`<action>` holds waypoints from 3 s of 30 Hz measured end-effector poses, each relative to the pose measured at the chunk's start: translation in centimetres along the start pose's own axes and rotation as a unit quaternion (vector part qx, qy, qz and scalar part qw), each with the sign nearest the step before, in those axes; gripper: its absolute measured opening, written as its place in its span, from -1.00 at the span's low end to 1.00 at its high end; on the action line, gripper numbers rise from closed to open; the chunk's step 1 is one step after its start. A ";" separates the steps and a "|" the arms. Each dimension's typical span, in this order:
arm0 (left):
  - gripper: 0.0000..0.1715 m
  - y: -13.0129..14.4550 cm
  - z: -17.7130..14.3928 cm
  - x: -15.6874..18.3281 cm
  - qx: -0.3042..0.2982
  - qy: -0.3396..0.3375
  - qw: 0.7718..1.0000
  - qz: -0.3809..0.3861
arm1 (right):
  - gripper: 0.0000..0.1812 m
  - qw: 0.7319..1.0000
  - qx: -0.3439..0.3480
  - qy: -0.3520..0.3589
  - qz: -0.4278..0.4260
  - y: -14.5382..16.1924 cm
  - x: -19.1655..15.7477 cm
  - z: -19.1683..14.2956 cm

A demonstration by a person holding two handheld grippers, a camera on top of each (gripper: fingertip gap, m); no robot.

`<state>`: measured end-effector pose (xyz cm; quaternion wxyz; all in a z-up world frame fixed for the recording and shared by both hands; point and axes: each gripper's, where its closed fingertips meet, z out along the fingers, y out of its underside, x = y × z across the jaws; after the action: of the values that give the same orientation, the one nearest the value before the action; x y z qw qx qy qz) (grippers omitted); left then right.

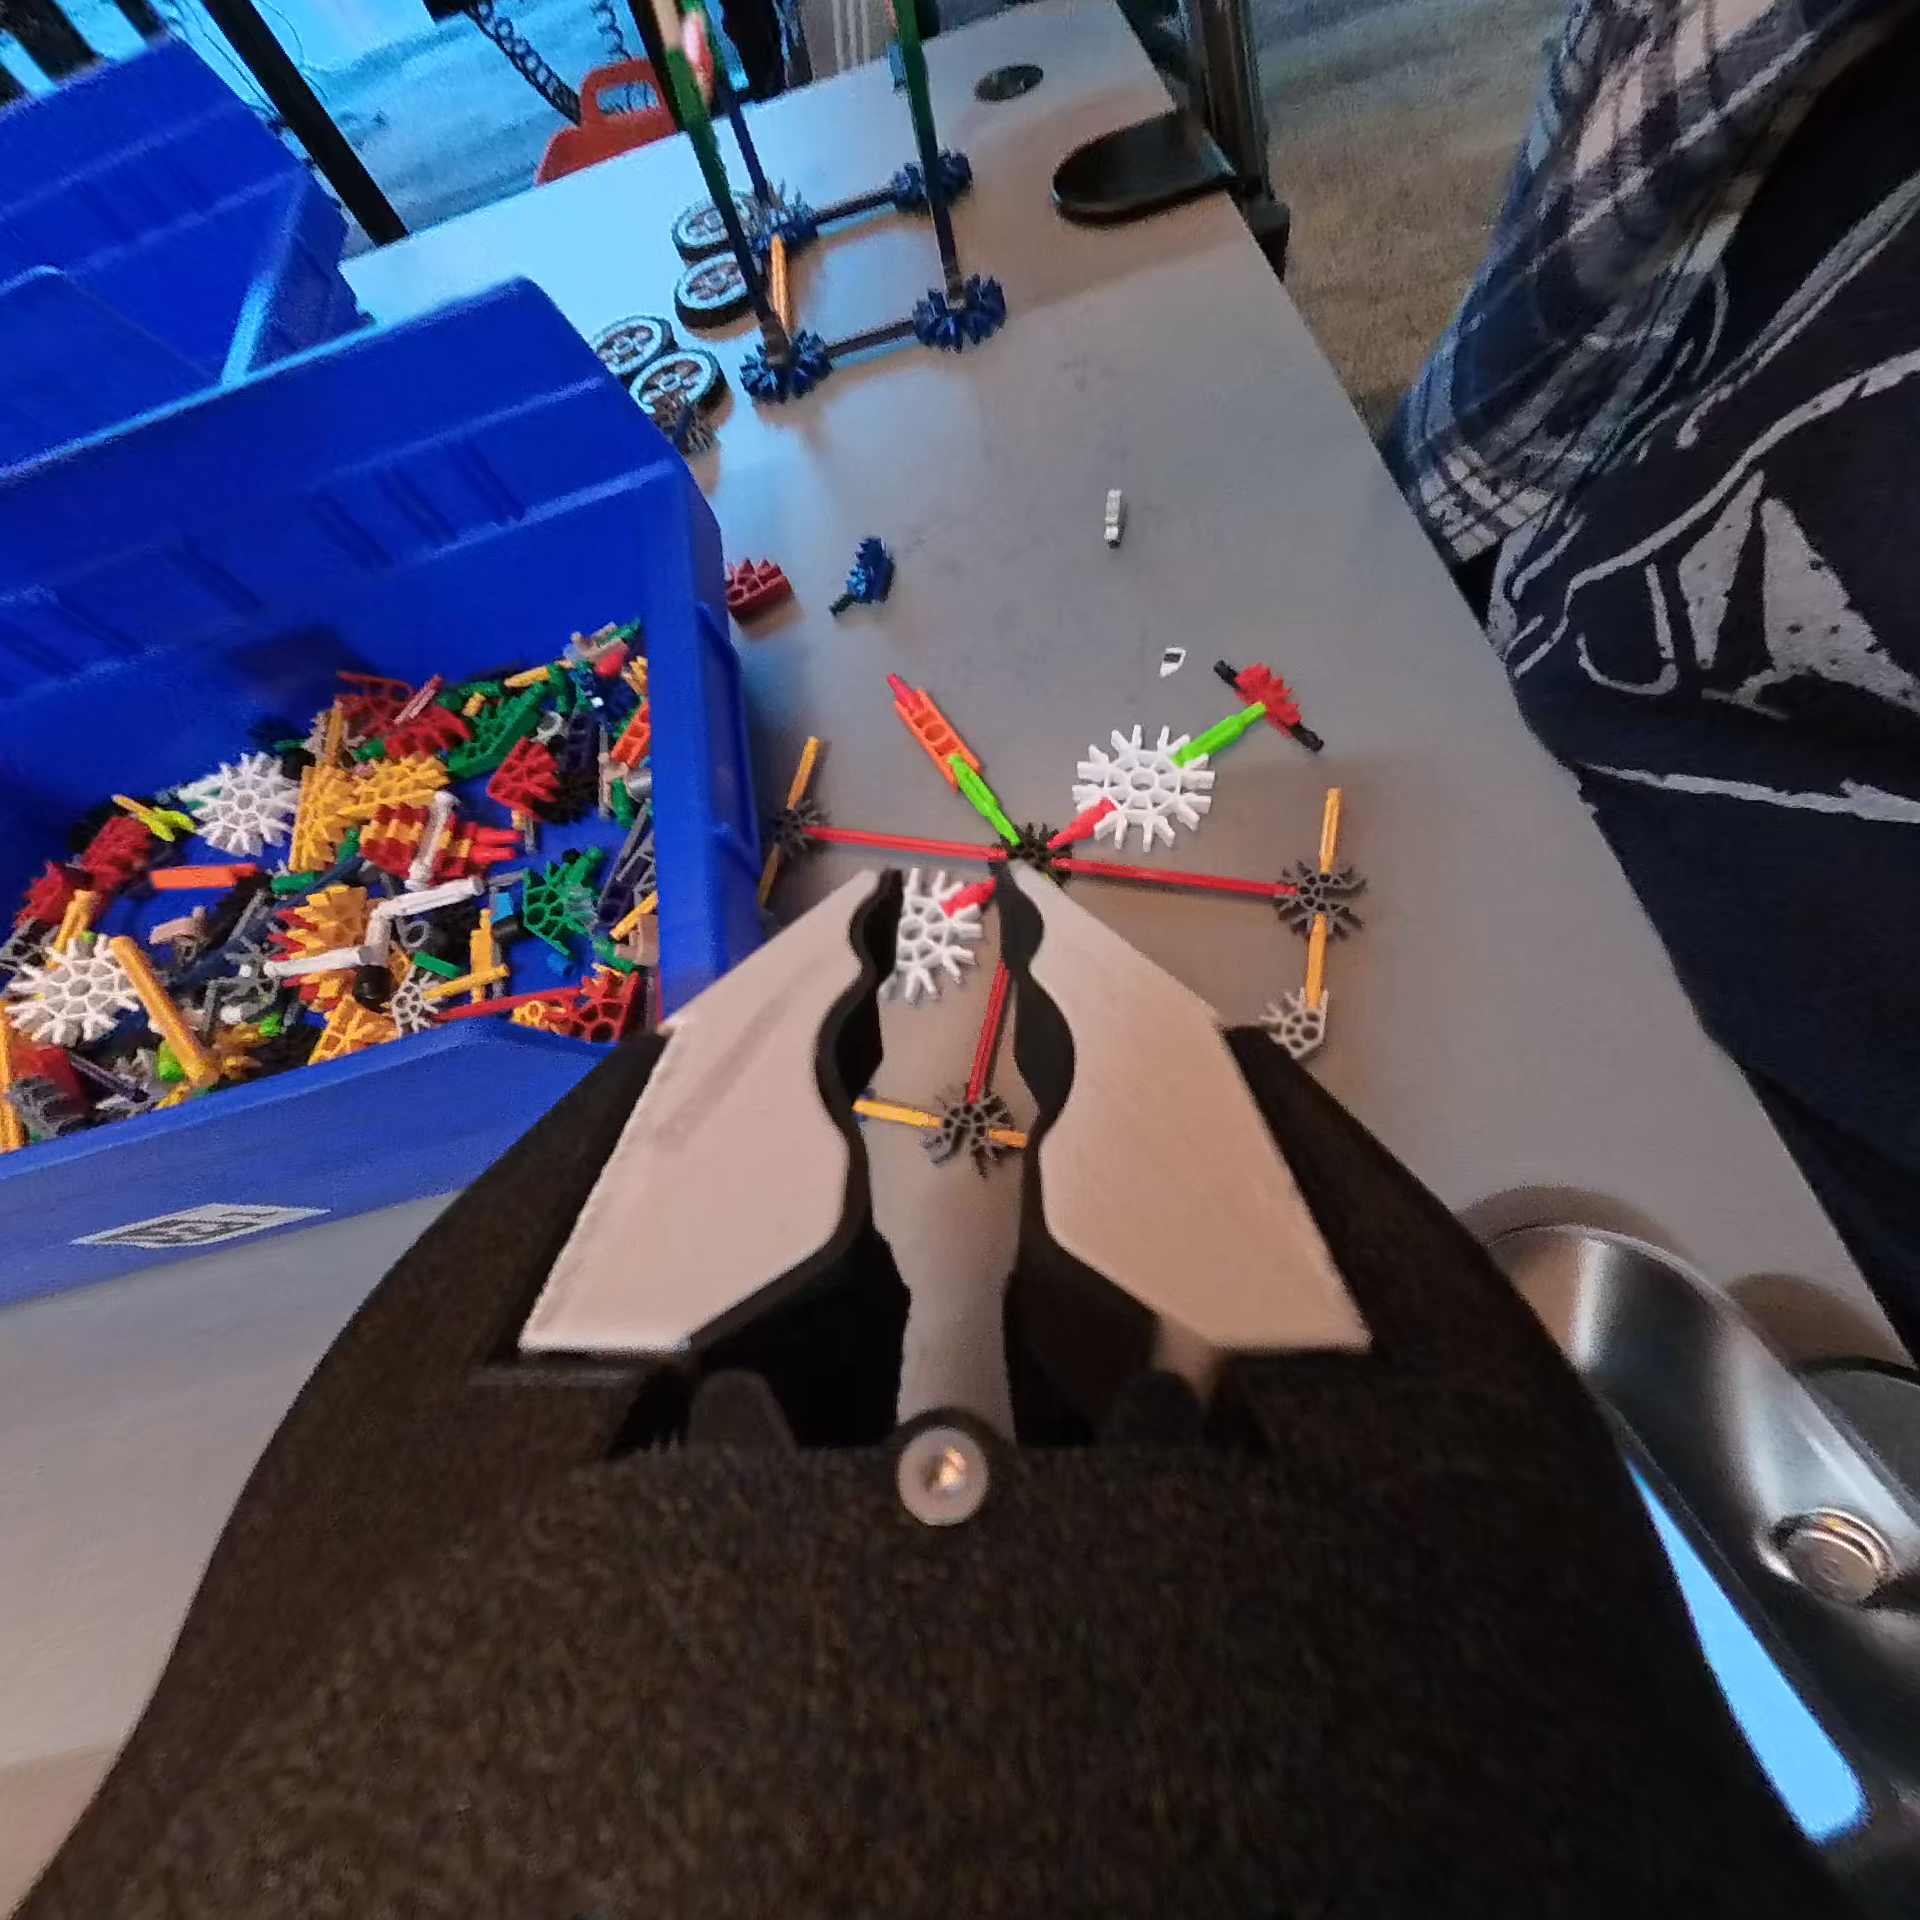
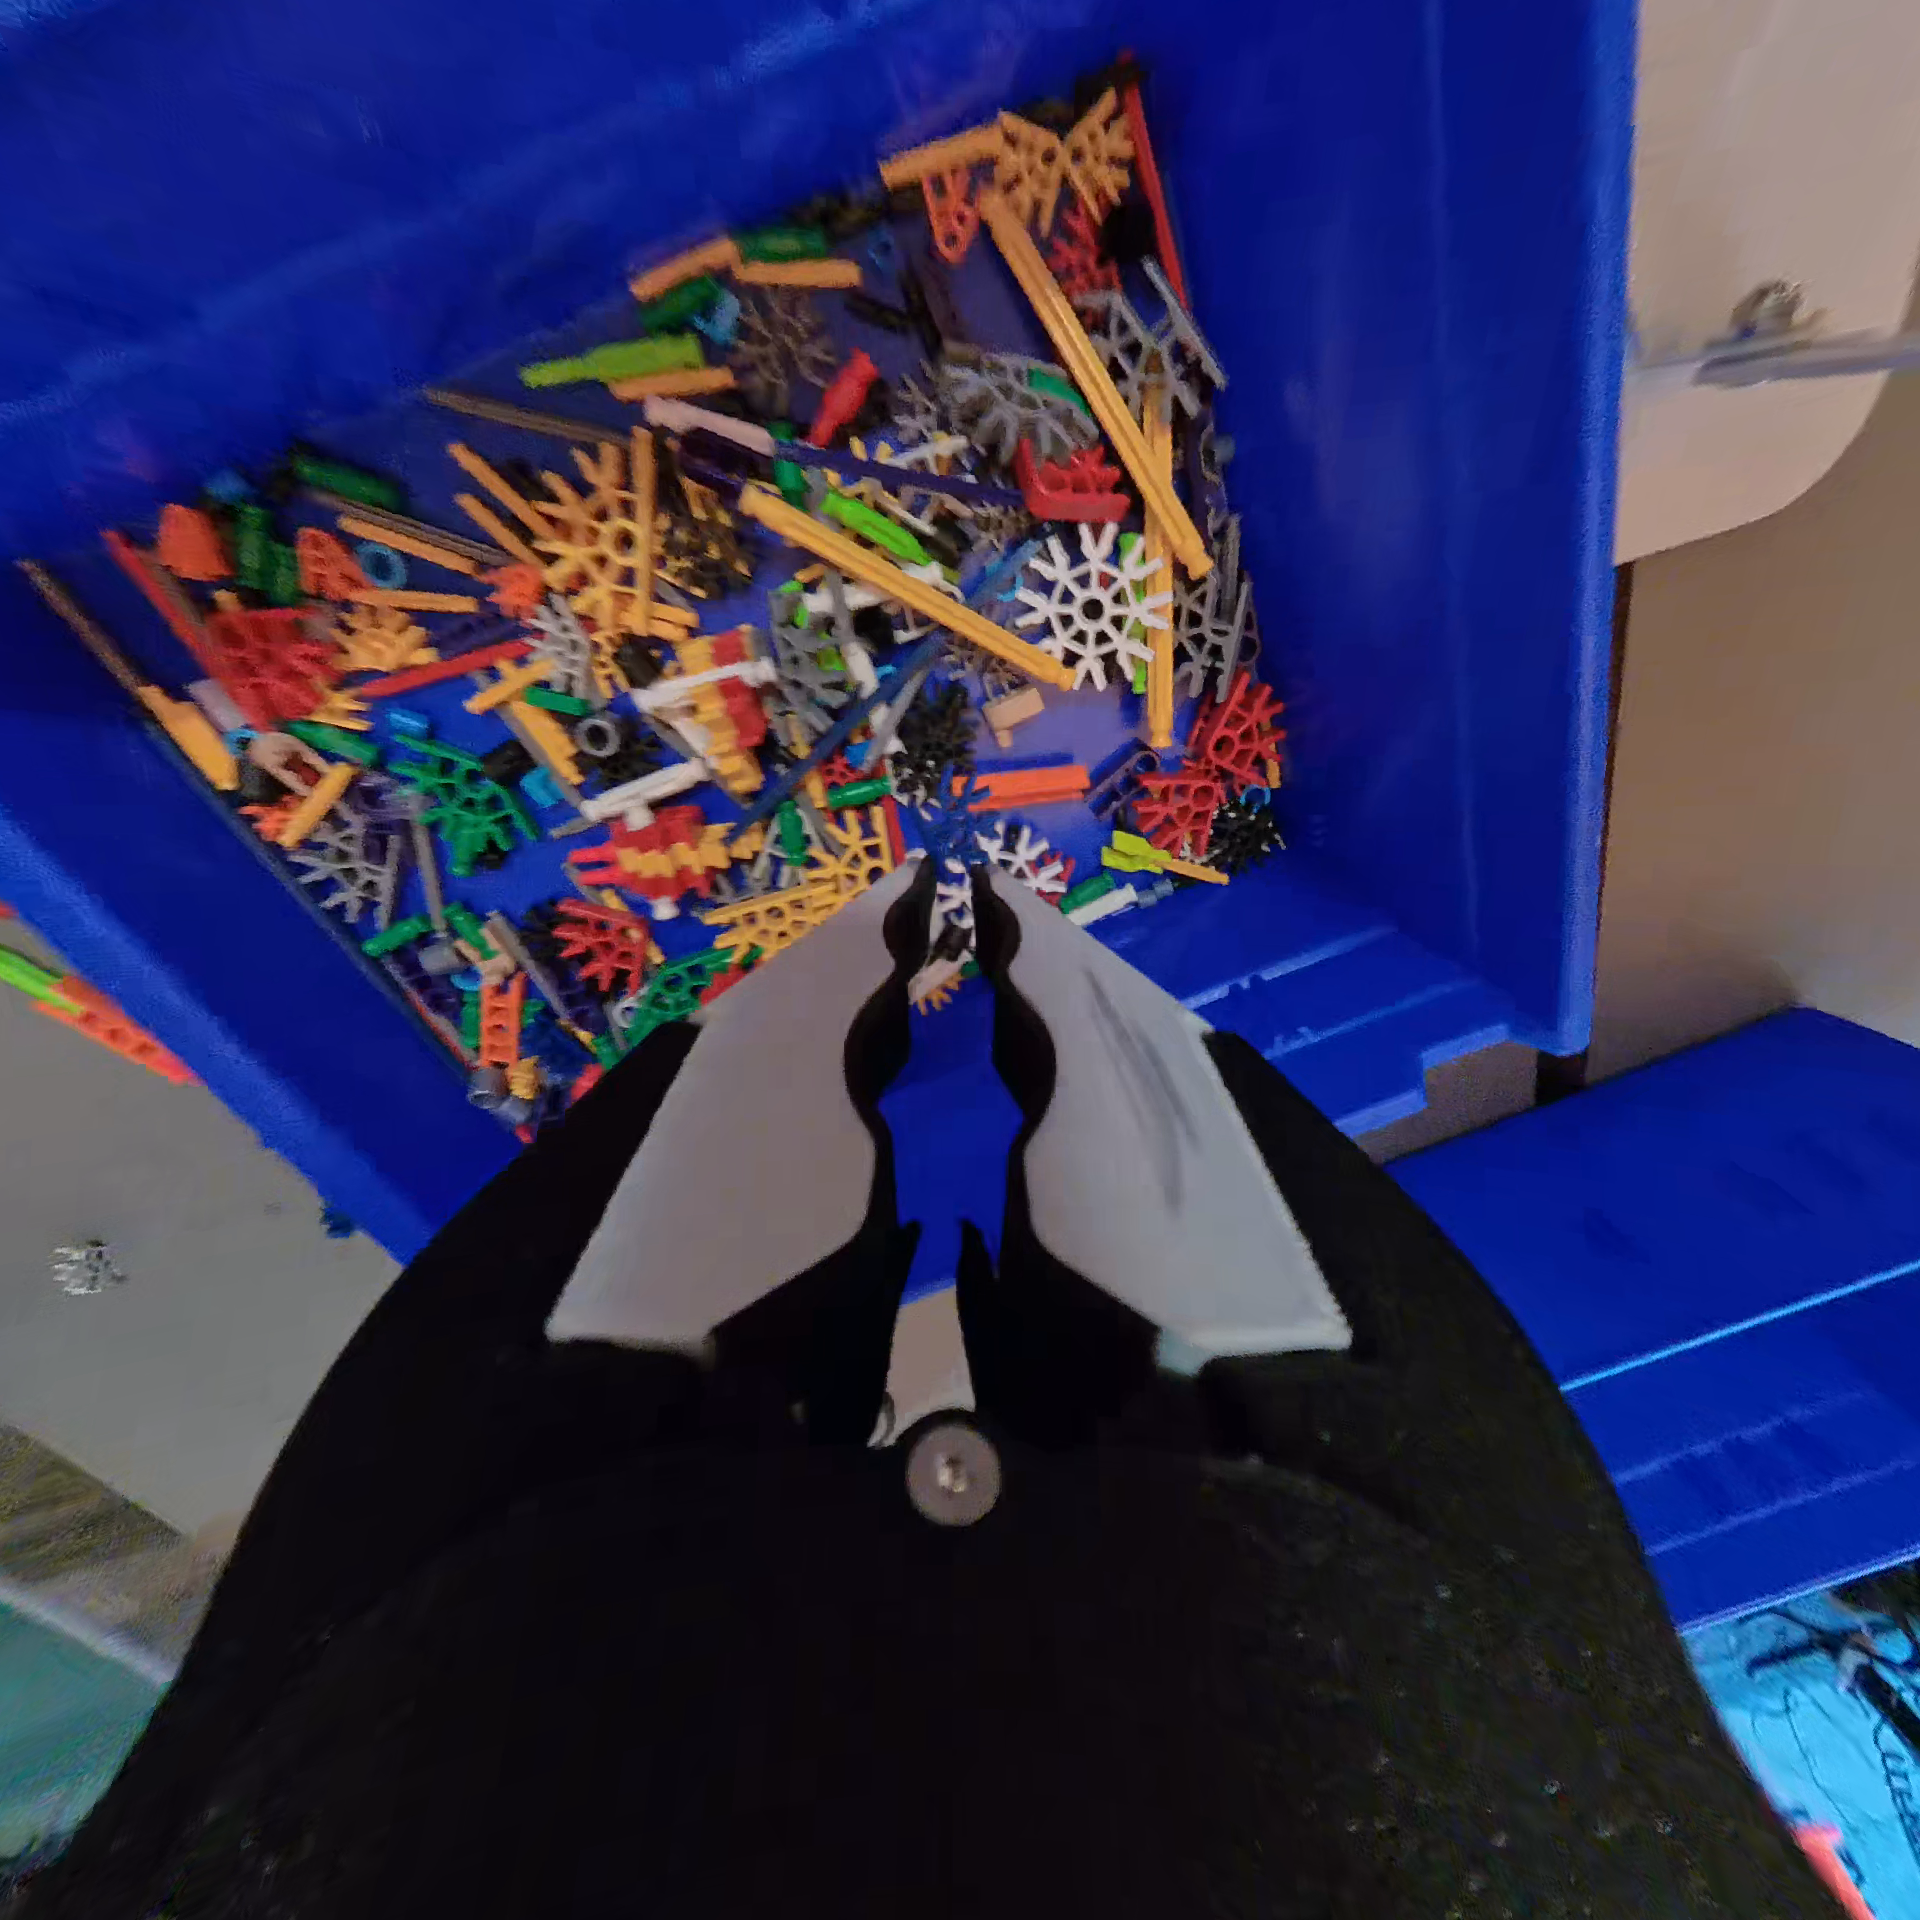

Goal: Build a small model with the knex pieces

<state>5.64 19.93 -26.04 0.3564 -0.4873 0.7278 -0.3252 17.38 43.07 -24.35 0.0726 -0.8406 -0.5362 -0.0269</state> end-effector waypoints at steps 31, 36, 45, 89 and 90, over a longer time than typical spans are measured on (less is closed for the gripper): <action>-0.68 -6.5 -6.7 -4.6 0.010 -0.209 0.976 0.053 | -0.94 0.959 0.259 0.022 -0.112 -1.7 -24.0 -7.6; -0.69 -6.4 -5.6 -3.4 0.008 -0.199 0.977 0.069 | -0.94 0.956 0.272 0.030 -0.106 -1.0 -25.1 -6.9; -0.68 -5.9 -2.9 0.5 -0.029 -0.130 0.981 0.144 | -0.94 0.958 0.273 0.039 -0.079 0.8 -26.0 -6.1; -0.88 -5.6 -3.2 -0.4 -0.095 -0.222 0.925 0.295 | -0.94 0.942 0.294 -0.012 -0.162 -0.7 -26.2 -7.4; -0.88 -5.5 -3.2 -0.4 -0.097 -0.222 0.924 0.296 | -0.94 0.942 0.294 -0.017 -0.162 -0.8 -26.2 -7.4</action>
<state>5.68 18.96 -19.72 0.5398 -0.3414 0.7693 -0.0157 5.82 18.75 -20.15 0.3020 -0.6839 -0.6502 0.1350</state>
